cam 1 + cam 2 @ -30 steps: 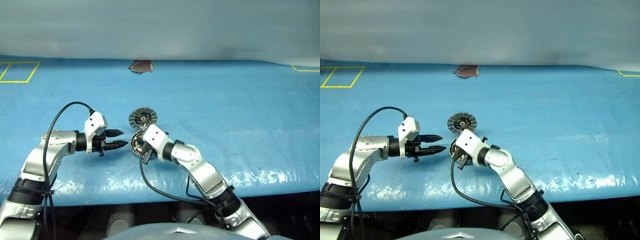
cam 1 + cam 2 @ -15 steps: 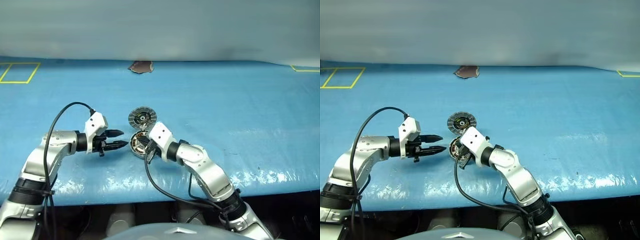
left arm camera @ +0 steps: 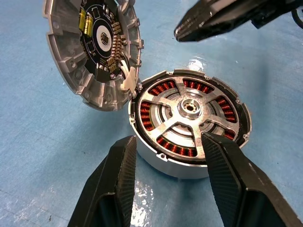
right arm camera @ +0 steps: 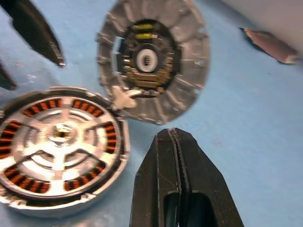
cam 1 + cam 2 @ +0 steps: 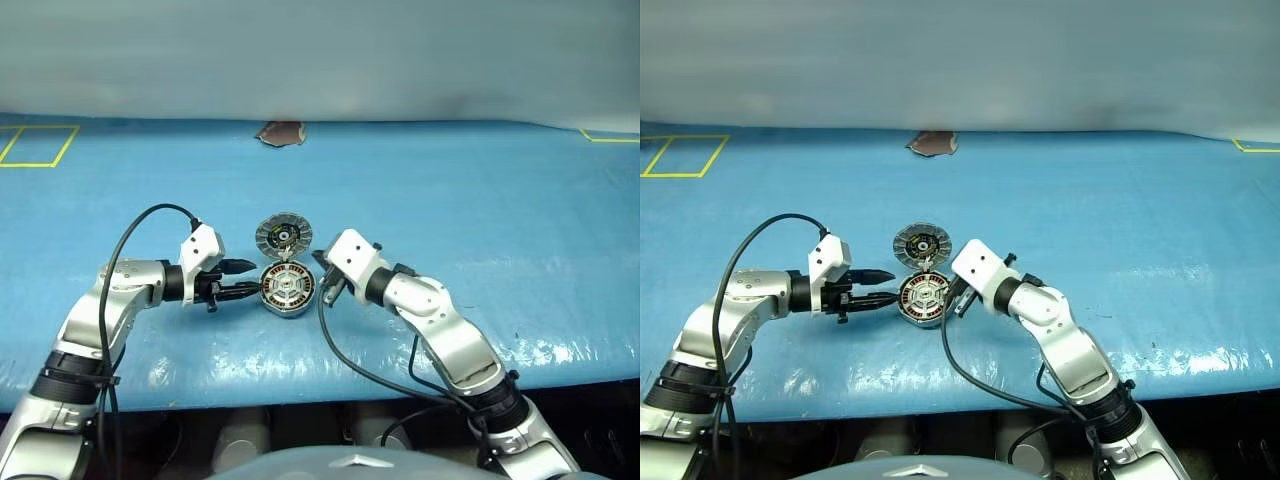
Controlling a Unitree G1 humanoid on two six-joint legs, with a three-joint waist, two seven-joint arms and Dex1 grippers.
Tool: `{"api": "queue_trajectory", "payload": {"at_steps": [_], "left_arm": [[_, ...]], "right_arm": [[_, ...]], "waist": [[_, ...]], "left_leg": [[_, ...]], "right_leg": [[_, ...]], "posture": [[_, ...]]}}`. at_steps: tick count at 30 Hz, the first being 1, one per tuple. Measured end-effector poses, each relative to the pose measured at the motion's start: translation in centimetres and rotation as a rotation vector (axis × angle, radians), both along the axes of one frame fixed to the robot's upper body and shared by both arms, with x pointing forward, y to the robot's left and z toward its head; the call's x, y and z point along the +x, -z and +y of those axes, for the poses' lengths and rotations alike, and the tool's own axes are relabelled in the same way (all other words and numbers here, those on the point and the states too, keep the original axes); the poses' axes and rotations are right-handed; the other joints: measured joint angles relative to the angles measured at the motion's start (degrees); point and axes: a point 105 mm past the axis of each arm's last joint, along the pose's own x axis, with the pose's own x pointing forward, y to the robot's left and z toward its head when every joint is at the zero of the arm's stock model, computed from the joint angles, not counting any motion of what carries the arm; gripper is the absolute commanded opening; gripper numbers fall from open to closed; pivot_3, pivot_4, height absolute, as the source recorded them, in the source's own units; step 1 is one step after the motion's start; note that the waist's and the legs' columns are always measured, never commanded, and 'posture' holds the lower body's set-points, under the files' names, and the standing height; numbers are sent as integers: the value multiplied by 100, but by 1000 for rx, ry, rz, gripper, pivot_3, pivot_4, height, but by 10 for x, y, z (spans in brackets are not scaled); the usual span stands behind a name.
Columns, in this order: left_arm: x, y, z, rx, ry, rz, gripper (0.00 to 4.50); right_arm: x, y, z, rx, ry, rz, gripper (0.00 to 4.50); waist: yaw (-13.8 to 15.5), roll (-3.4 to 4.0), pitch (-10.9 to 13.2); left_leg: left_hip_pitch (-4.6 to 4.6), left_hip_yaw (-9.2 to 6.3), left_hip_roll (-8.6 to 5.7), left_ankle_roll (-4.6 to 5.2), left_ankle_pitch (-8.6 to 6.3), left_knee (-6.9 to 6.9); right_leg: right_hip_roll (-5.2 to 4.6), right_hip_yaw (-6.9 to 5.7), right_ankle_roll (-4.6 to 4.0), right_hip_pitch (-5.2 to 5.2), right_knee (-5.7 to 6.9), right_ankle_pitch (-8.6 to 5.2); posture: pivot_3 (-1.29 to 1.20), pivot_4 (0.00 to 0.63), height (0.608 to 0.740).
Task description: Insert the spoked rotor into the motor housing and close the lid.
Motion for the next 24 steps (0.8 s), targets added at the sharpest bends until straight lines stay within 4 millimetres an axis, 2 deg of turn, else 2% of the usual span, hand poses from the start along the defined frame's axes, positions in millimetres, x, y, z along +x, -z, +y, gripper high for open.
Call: {"api": "queue_trajectory", "payload": {"at_steps": [3,5,9,11,17,24], "left_arm": [[-1,3,1,0,-6,9,2349],[-3,5,2,-2,-15,18,2349],[-7,12,6,4,-33,34,2349],[-9,15,9,8,-50,39,2349],[-18,14,12,6,-79,19,2349],[-28,13,13,-16,-91,31,2349]], "right_arm": [[19,-9,-14,-10,60,-46,0],[31,-21,-16,-15,57,-88,0],[53,-53,4,8,-23,-159,0],[58,-60,16,22,-72,-166,0],[57,-43,52,56,-222,-53,0],[59,-39,57,36,-262,-36,0]], "waist": [[-15,1,2],[-24,2,3],[-44,5,11],[-38,5,11],[-35,10,14],[-15,14,18]], "left_leg": [[0,8,0,0,0,5],[1,8,4,0,0,6],[0,12,27,0,0,4],[1,9,35,1,0,1],[0,14,36,0,0,0],[2,13,38,0,0,4]], "right_leg": [[0,7,3,-3,2,3],[4,8,3,-3,4,3],[27,11,-8,-8,5,10],[34,8,-35,-9,6,18],[35,13,-49,-11,4,23],[37,11,-49,-11,9,22]], "posture": [[0,150,740],[0,150,740],[0,150,740],[0,150,740],[0,150,740],[0,150,740]]}}
